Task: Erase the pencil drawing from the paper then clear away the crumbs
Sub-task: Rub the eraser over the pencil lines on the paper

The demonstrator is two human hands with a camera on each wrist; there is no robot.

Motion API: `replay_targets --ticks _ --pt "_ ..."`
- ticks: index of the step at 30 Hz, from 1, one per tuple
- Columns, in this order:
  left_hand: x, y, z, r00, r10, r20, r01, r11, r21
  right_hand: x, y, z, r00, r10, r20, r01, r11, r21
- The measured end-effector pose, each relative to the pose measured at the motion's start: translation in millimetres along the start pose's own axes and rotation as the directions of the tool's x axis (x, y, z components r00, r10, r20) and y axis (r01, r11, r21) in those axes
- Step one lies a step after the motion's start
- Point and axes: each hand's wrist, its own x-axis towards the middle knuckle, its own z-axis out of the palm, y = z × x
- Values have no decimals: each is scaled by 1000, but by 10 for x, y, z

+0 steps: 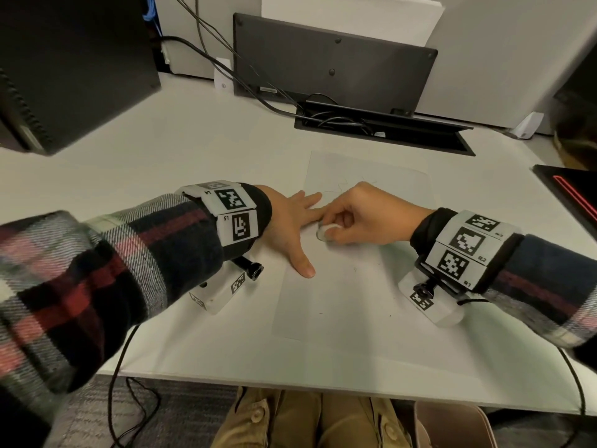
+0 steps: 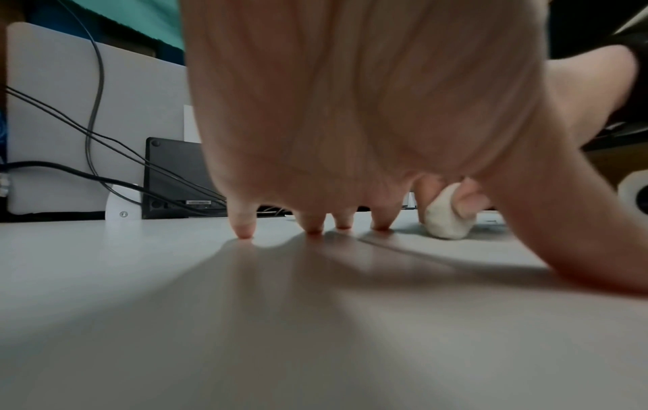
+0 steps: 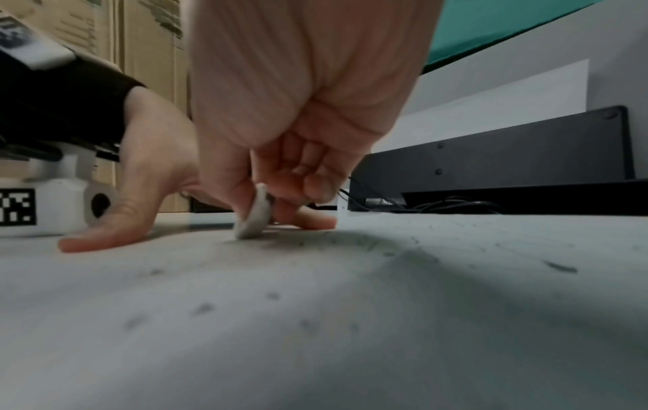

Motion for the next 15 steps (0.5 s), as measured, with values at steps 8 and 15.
replay_targets --ticks 8,15 --pt "-29 38 -23 1000 -10 12 10 1000 12 -22 6 -1 1000 11 -25 -13 998 -55" --pt "-30 53 -13 999 -35 20 35 999 34 -105 102 -65 997 71 -3 -71 994 -80"
